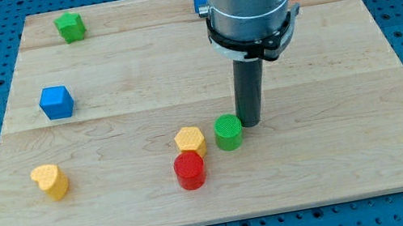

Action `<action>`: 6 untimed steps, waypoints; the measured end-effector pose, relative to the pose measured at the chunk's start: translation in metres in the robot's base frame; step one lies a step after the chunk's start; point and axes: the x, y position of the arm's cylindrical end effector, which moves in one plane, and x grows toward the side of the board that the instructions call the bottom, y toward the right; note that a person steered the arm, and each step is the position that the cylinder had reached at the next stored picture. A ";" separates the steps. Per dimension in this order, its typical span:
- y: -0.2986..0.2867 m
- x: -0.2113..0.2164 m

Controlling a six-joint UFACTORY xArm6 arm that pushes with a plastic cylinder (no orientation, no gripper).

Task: Place the red star parallel to the right of the green star

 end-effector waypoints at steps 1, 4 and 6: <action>-0.022 0.002; 0.092 -0.082; 0.221 -0.206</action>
